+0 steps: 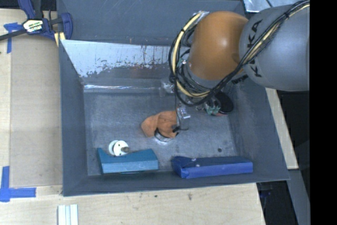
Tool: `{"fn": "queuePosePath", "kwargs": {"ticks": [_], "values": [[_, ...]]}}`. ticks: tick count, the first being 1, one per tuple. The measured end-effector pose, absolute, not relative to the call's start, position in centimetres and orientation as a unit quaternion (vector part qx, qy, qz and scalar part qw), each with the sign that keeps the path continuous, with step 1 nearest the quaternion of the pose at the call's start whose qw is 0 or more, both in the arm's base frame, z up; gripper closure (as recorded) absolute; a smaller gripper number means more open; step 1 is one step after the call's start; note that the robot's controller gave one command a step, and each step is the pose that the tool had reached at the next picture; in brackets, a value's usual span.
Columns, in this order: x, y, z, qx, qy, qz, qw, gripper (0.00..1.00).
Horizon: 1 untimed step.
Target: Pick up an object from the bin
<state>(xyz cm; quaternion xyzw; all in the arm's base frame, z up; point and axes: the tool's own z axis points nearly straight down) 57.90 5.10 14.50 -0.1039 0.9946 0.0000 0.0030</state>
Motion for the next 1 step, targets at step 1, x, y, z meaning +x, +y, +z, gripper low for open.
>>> {"fn": "queuePosePath", "kwargs": {"ticks": [1], "values": [[57.81, 6.27, 8.73, -0.096, 0.995, 0.002, 0.005, 1.0]]}}
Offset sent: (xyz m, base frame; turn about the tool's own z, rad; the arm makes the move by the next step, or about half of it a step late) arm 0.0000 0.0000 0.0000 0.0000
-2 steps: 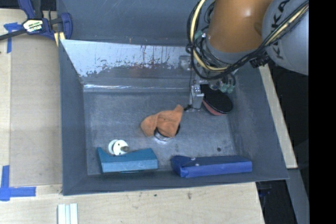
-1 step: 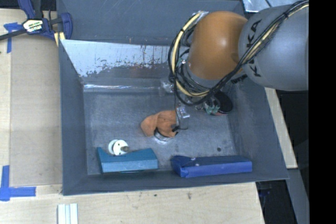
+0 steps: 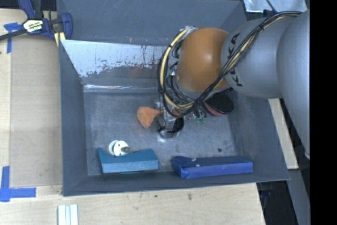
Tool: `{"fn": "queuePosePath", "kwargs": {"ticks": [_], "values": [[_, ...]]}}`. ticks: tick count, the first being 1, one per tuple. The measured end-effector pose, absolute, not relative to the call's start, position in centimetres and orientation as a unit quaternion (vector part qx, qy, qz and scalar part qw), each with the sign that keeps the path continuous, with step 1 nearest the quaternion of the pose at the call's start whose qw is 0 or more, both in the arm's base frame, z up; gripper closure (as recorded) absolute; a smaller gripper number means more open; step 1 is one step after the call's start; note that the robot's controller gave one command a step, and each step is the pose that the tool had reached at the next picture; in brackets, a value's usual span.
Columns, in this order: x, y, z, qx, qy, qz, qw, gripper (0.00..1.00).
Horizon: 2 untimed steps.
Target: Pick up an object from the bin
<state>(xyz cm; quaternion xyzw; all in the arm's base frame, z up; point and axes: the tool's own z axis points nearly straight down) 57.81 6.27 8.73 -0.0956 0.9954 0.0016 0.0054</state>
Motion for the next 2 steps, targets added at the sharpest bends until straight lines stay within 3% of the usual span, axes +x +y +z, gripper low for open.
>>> {"fn": "queuePosePath", "kwargs": {"ticks": [1, 2], "values": [[57.8, 6.3, 8.7, -0.095, 0.995, 0.002, 0.005, 1.0], [59.9, 6.4, 21.2, -0.084, 0.997, 0.0, 0.002, 1.0]]}}
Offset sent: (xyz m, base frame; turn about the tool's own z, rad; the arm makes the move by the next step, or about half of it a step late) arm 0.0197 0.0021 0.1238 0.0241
